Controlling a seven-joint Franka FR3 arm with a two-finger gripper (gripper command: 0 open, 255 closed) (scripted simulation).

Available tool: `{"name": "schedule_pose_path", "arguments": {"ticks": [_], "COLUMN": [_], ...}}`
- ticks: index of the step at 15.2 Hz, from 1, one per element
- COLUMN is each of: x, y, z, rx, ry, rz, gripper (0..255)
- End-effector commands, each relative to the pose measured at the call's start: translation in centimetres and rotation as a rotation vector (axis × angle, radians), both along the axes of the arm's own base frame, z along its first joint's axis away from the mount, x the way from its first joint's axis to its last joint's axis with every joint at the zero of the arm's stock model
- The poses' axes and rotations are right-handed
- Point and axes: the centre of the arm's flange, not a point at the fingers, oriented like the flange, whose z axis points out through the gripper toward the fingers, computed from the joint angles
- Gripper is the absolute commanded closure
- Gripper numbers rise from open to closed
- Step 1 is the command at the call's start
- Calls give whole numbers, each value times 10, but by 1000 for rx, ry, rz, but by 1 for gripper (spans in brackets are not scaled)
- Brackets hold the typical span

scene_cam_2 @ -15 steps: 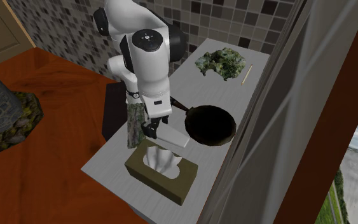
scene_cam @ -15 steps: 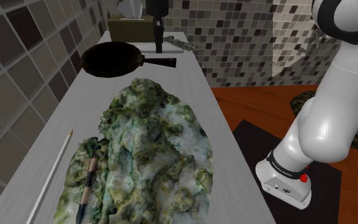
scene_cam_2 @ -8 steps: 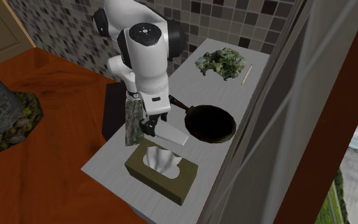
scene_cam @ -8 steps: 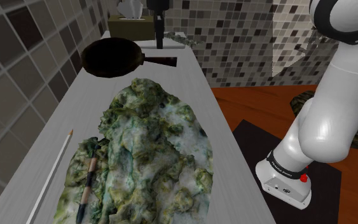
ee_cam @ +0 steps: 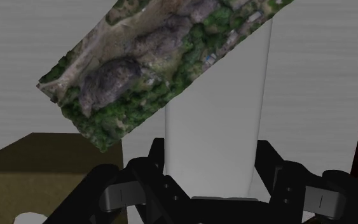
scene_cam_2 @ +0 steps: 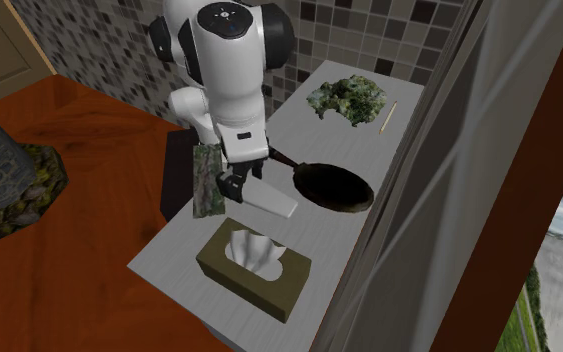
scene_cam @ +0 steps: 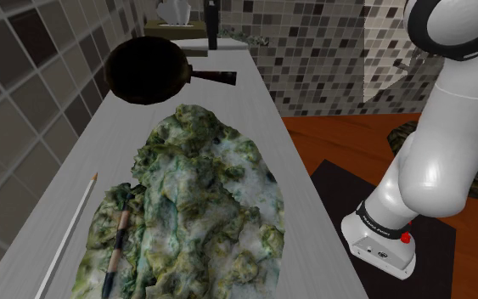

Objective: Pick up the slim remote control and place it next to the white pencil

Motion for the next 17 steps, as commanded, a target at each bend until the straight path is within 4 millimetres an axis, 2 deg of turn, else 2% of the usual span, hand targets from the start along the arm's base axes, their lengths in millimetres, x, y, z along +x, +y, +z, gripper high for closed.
{"name": "schedule_pose_path", "arguments": {"ticks": [1, 4, 17], "x": [0, 0, -94], "y": [-1, -1, 143], "z": [11, 22, 24], "rx": [0, 0, 0], "ry": [-1, -1, -1], "rz": [0, 0, 0], "gripper": [255, 255, 255]}}
